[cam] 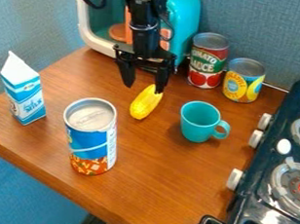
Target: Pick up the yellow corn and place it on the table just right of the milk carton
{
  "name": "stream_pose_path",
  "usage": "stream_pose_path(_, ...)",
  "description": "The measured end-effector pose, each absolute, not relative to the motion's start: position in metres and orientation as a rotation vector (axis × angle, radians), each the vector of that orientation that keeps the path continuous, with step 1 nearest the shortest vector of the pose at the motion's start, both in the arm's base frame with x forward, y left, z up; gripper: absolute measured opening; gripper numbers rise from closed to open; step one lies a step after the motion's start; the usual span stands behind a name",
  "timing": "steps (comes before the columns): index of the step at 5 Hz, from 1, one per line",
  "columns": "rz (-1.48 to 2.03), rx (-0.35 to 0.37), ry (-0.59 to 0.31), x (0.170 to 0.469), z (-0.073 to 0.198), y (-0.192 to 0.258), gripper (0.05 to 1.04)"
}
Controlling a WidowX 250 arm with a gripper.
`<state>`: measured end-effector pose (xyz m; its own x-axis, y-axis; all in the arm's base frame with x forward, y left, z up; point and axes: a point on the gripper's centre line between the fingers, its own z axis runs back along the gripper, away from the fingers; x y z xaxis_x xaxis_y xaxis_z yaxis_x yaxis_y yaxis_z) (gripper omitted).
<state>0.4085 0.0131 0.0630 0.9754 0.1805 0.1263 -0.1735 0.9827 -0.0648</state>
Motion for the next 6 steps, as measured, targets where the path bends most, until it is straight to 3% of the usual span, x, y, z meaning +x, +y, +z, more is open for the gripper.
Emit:
stream_pose_path(2,0.209,0.108,-0.026,0.407,0.043,0.007,1.004)
stream_pose_path(4,0.201,0.125,0.017,0.403,0.039,0.011,0.967)
stream_pose_path(5,0.233,0.091,0.011,0.404,0.039,0.024,0.696)
stream_pose_path(6,0.212,0.057,0.006,0.408,0.047,0.031,0.613)
